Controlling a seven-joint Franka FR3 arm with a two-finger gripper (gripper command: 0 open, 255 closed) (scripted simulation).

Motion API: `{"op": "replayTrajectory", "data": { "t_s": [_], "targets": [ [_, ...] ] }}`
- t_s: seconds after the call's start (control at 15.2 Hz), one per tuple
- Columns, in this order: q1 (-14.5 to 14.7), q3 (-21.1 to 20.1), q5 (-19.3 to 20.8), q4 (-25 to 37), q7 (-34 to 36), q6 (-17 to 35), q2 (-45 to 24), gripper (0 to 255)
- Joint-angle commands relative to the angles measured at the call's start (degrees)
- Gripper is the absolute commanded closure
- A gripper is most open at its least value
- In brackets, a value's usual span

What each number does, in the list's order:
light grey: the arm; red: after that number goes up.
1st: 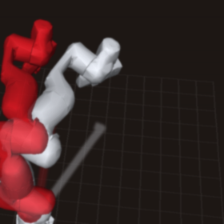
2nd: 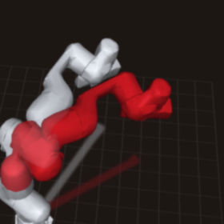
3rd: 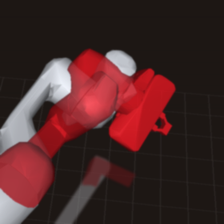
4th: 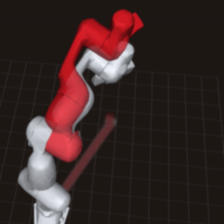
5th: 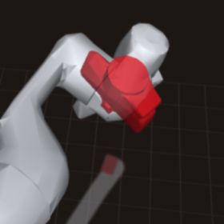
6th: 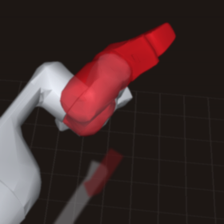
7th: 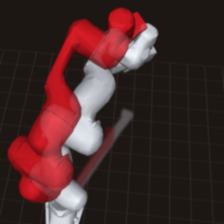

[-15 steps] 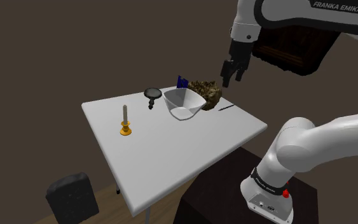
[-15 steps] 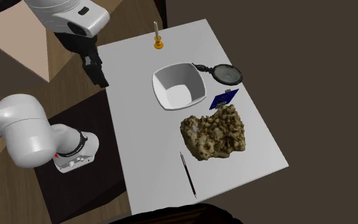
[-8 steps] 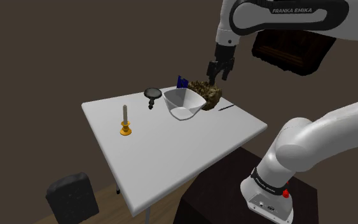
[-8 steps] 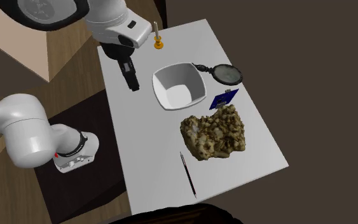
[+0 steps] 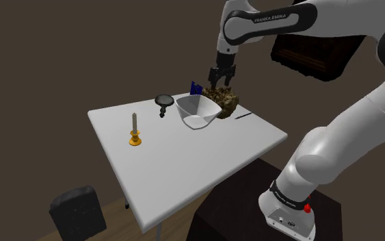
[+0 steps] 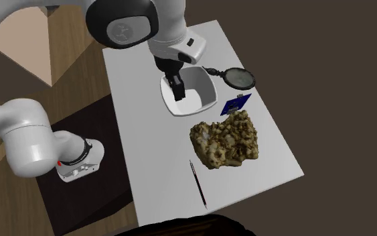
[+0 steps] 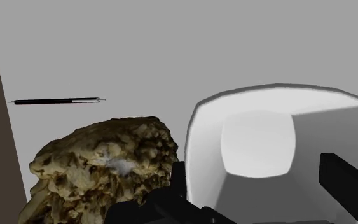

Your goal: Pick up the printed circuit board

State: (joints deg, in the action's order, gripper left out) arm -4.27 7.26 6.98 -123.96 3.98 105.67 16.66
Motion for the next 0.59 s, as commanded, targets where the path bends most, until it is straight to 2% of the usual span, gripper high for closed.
{"op": "replayTrajectory", "data": {
  "t_s": [0.0, 0.53],
  "targets": [
    [-0.36, 0.93, -0.36, 2.81, -1.01, 1.39, -3.92, 0],
    [-2.15, 3.68, -3.74, 16.68, -5.10, 5.48, -21.08, 0]
  ]
}}
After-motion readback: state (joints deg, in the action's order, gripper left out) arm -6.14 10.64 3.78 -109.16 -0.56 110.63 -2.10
